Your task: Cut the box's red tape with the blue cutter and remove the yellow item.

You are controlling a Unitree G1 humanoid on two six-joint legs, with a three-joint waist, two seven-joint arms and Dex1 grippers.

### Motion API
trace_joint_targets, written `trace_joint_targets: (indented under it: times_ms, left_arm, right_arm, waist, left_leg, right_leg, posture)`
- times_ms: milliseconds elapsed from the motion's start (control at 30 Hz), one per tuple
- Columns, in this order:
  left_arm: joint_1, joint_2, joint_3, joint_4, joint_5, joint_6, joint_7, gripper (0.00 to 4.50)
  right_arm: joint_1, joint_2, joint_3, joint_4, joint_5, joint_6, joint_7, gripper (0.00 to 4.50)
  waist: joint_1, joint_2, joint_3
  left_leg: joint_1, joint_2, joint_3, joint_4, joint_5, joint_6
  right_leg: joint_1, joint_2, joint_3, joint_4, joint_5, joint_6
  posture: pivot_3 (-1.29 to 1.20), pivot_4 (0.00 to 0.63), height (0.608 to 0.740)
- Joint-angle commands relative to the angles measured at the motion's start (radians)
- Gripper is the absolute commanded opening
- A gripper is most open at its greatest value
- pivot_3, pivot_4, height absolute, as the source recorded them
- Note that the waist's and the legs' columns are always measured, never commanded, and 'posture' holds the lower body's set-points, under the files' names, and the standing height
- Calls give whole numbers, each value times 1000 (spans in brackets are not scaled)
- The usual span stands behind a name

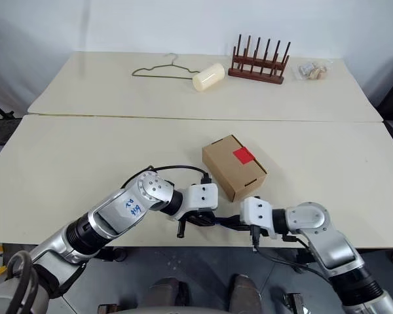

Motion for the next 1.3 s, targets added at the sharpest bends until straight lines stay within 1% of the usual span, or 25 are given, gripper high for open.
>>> trace_joint_targets:
  times_ms: [33,100,233,400,533,833,1000,1300]
  left_arm:
    - [1,13,-22,6,16,26,16,447]
    - [0,14,-19,2,16,23,16,447]
    - [8,26,-23,-10,15,24,10,447]
    - [10,34,-24,-16,11,21,9,447]
    - [6,27,-26,-8,10,15,11,447]
    - [2,12,-26,-6,9,22,21,447]
    - [3,12,-25,-9,10,30,28,447]
    - [12,18,-27,-19,10,32,30,447]
  right_arm:
    - [3,11,8,-32,1,43,-25,15]
    - [12,19,-5,-48,16,76,-46,15]
    - [34,8,-36,-70,38,81,-55,15]
    - [27,-57,-118,-75,102,87,-4,15]
    - [4,-90,-144,-23,99,74,16,15]
    - [-21,-34,-74,22,59,37,22,15]
    - [-8,-29,-48,29,47,3,41,15]
    - [-33,22,-19,42,34,24,13,15]
  waist:
    - [0,0,0]
    - [0,0,0]
    - [-1,0,0]
    - [-1,0,0]
    - [-1,0,0]
    - [0,0,0]
    - [0,0,0]
    - [-1,0,0]
  left_leg:
    - [0,0,0,0,0,0]
    - [0,0,0,0,0,0]
    - [-1,0,0,0,0,0]
    - [-2,0,0,0,0,0]
    - [-1,0,0,-1,0,0]
    - [-2,0,1,-1,0,0]
    - [-2,0,0,-1,0,0]
    - [-1,0,1,-1,0,0]
  right_leg:
    - [0,0,0,0,0,0]
    - [0,0,0,0,0,0]
    - [-1,0,0,0,0,0]
    - [-2,0,0,0,0,0]
    - [-2,0,0,0,0,0]
    - [-2,0,0,0,0,0]
    - [-2,0,0,0,0,0]
    - [-2,0,0,0,0,0]
  posture:
    - [0,150,740]
    - [0,150,740]
    - [0,150,740]
    - [0,150,740]
    - [0,150,740]
    - [0,150,740]
    - [0,150,740]
    - [0,150,740]
